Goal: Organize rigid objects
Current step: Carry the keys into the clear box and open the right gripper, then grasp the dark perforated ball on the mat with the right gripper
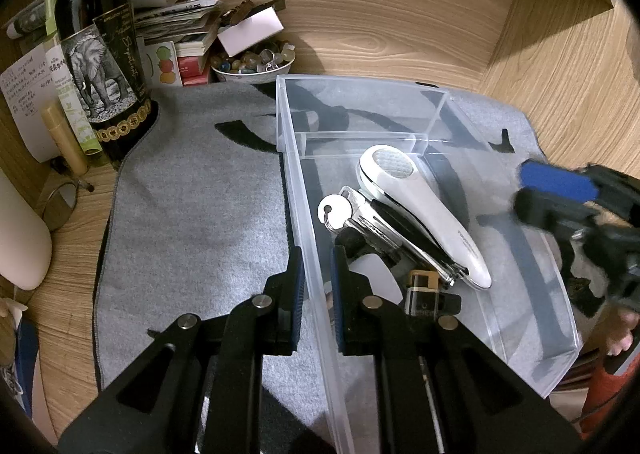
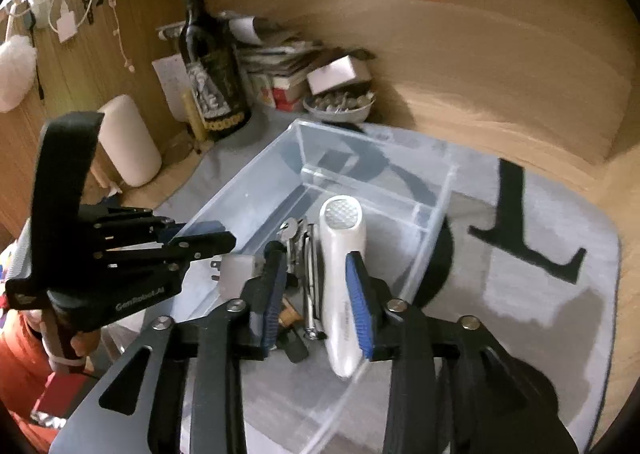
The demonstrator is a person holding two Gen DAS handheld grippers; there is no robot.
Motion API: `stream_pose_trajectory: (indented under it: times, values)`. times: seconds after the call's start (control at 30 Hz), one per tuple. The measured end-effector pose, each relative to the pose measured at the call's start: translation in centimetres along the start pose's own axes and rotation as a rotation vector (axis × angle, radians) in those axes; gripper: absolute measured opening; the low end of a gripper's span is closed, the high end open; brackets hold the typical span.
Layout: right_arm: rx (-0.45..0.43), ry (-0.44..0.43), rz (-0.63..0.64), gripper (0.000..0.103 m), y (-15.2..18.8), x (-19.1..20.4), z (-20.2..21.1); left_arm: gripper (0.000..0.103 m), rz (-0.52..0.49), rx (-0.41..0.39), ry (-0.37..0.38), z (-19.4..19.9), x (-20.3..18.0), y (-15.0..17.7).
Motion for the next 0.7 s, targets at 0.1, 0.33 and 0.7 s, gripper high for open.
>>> stream_pose_trajectory:
  times: [0.1, 0.33, 0.7]
  values:
    - [-0.052, 0.015, -0.027, 0.038, 0.1, -1.1, 2.1, 0.011, -0.001, 0.000, 0.000, 0.0, -0.1, 0.0]
    - [-0.139, 0.134, -0.100, 0.049, 1.4, -4.4, 5.8, 0.011, -0.007, 0.000, -0.001, 0.2, -0.2, 0.1]
    - [-0.104, 0.317, -0.273, 0.050, 7.7, -11.6, 9.0, 0.011, -0.011, 0.000, -0.009, 0.4, -0.3, 0.3]
Point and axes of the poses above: each gripper's, at about its wrist camera, not at the fingertips, and z roughly against the way its jaws point, x to its left, y to its underside, the point moved 5 cm from there along -z, roughly the way its jaws point, and after that the axes turned 11 degrees about -z, right-handed, at the moved point
